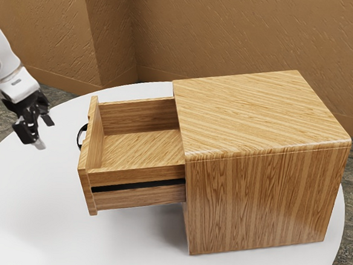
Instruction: Push the drawer handle with one arm to close the drawer
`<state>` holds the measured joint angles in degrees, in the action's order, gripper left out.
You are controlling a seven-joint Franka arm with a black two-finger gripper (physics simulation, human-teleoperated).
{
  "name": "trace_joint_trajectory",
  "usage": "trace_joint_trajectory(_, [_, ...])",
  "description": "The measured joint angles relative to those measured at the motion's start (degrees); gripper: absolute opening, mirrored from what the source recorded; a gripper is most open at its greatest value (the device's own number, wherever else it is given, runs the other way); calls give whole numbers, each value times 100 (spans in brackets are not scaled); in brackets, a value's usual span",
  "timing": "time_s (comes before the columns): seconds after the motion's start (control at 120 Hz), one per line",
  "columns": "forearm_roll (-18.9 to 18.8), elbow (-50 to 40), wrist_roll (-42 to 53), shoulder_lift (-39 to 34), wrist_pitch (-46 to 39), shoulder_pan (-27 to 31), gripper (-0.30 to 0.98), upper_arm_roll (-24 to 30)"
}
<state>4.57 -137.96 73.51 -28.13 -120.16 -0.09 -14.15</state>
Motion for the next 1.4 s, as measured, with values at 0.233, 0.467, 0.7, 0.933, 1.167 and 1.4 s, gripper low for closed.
trace_joint_trajectory(0.233, [613, -86, 313, -70, 262, 128, 54, -22])
trace_joint_trajectory(0.467, [848, -57, 371, 129, 166, 84, 7, -14])
trace_joint_trajectory(0.7, [1153, 28, 407, 190, 66, 61, -6, 235])
trace_joint_trajectory(0.933, [1286, 154, 430, 468, -40, -80, -9, 248])
trace_joint_trajectory(1.167, [1407, 173, 442, 385, -129, -154, -10, 367])
trace_joint_trajectory(1.4, [1564, 259, 438, 495, -170, -173, -10, 617])
